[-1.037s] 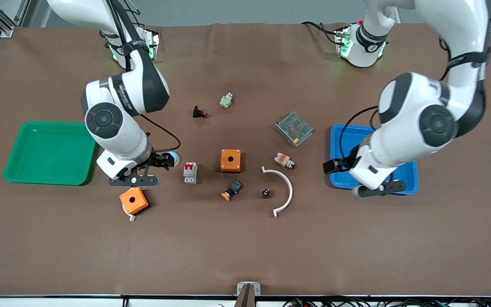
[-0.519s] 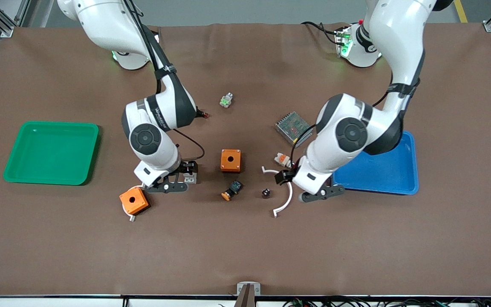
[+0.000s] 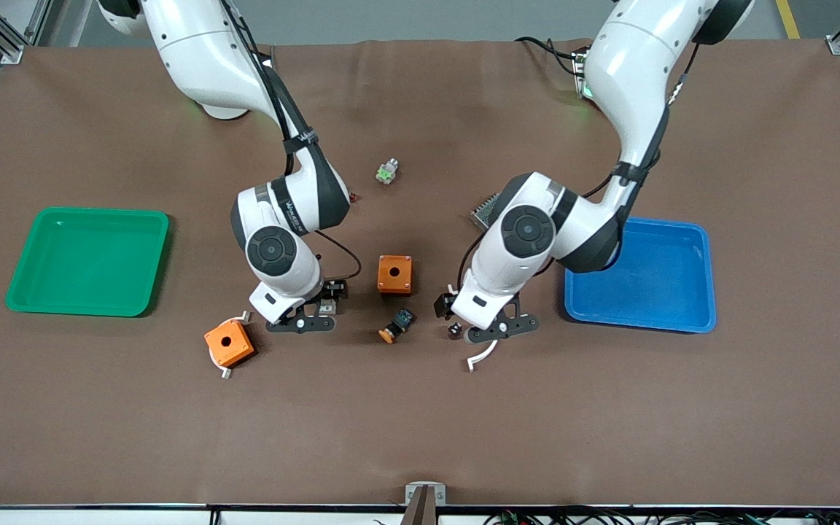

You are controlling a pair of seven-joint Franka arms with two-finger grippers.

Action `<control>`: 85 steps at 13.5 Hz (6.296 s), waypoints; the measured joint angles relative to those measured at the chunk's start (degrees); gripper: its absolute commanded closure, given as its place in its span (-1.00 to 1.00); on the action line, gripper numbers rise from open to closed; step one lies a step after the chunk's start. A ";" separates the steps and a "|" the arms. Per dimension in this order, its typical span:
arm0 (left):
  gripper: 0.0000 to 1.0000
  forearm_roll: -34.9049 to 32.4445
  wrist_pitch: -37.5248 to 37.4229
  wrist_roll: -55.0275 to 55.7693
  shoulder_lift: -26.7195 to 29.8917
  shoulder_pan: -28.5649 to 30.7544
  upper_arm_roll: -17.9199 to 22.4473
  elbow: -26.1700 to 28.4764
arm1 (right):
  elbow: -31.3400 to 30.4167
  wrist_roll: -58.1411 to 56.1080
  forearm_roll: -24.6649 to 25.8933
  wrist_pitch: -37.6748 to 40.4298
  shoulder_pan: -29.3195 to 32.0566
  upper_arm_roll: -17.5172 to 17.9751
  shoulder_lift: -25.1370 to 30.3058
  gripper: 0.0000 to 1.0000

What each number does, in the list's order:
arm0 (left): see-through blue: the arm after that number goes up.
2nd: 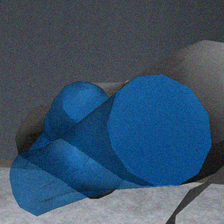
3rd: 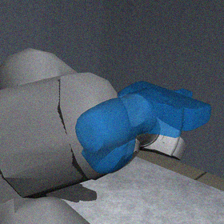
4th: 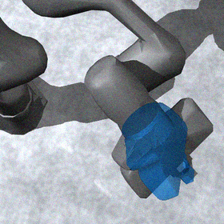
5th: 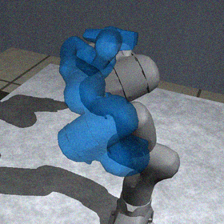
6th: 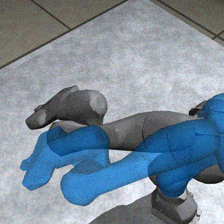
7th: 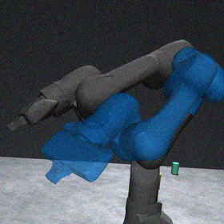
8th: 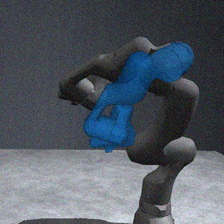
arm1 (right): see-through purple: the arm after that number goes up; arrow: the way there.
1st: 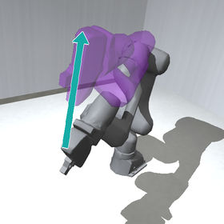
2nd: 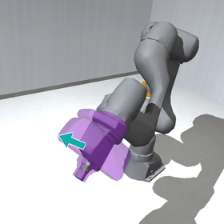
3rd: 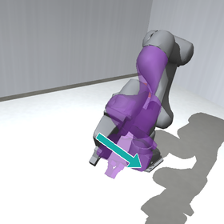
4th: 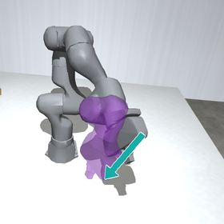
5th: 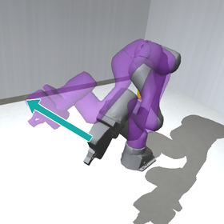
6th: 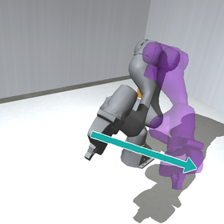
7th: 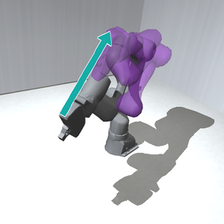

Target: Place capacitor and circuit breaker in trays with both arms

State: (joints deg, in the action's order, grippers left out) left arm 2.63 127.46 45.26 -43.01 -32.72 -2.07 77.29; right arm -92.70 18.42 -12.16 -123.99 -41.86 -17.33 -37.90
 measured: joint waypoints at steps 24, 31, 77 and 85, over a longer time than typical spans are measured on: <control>-0.02 -0.03 6.08 5.58 -12.49 -9.14 9.12 -8.16 | 1.23 -21.93 0.26 27.91 16.51 -5.06 12.65 0.99; 0.67 -0.10 6.07 5.58 -12.75 -9.14 9.26 -8.16 | -1.46 -34.18 6.79 27.76 22.96 -5.41 12.46 0.99; -0.99 2.17 -6.42 -34.04 27.28 21.83 9.33 20.57 | 0.58 -29.68 7.22 29.72 25.73 -3.75 29.93 -1.00; -1.00 -0.79 -20.50 -34.75 40.83 25.35 8.61 19.38 | 0.52 -29.58 8.51 31.32 25.76 -4.12 35.65 -1.00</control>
State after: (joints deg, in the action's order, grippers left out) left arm 1.84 106.96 10.50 -2.18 -7.37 6.53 96.67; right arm -92.18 -11.15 -3.65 -92.66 -16.10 -21.45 -2.25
